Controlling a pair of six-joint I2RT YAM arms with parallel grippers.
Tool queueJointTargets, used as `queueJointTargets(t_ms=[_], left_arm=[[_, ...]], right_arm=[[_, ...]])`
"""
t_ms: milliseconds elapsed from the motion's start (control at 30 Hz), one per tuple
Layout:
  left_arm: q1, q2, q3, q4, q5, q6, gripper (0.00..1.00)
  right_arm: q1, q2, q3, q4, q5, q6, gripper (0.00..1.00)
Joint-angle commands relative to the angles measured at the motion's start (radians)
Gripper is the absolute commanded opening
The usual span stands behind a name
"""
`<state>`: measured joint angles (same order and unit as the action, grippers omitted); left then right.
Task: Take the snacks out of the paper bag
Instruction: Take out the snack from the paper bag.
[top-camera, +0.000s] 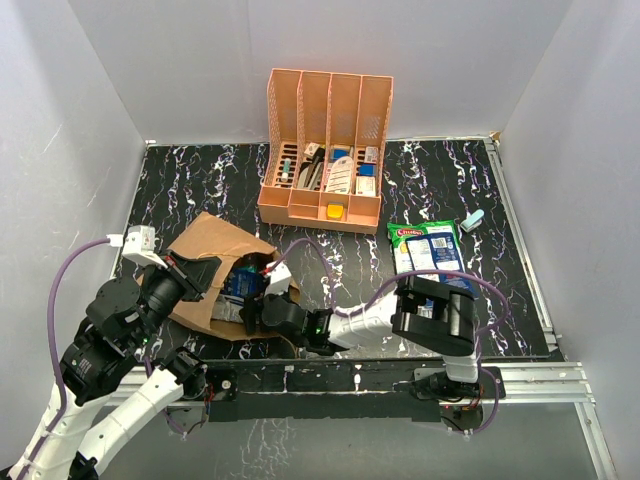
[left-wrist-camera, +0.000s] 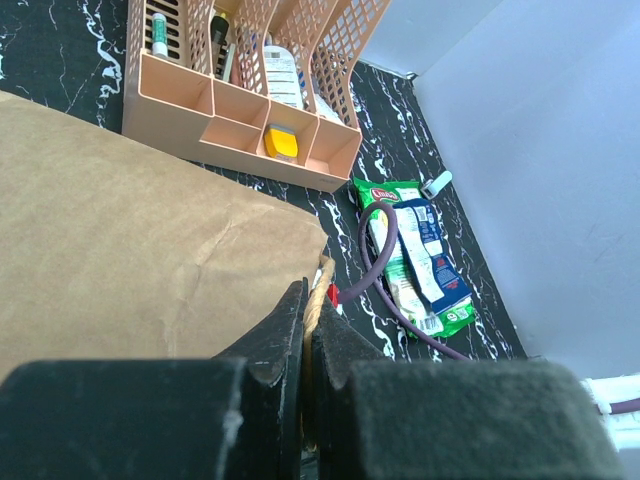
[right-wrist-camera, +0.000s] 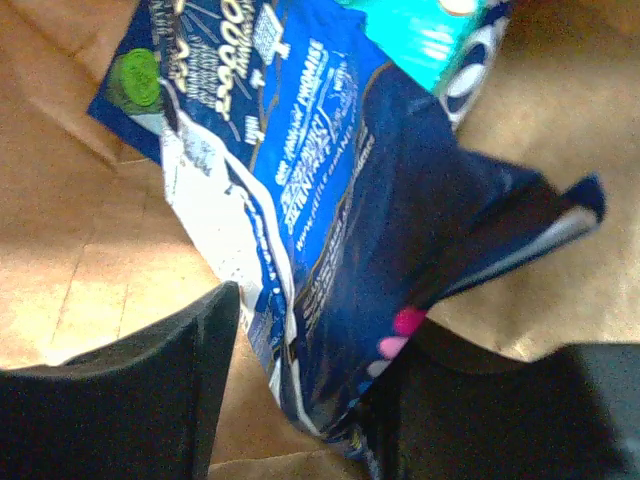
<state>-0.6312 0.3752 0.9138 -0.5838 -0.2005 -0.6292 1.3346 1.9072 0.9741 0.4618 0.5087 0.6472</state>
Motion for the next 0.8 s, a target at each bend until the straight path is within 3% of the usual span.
queueJointTargets(t_ms=[0, 67, 367, 767], left_arm=[[-0.004, 0.002, 0.007, 0.026, 0.007, -0.004, 0.0], [-0.004, 0.002, 0.009, 0.022, 0.009, -0.005, 0.0], [-0.004, -0.001, -0.005, 0.023, 0.01, -0.008, 0.0], [-0.004, 0.021, -0.004, 0.032, 0.018, -0.004, 0.0]], right_arm=[[0.006, 0.009, 0.06, 0.145, -0.068, -0.005, 0.46], [0.006, -0.009, 0.056, 0.132, -0.073, 0.018, 0.33], [0.006, -0.243, 0.037, -0.194, -0.03, 0.158, 0.1], [0.006, -0.604, 0.026, -0.574, -0.128, 0.223, 0.07]])
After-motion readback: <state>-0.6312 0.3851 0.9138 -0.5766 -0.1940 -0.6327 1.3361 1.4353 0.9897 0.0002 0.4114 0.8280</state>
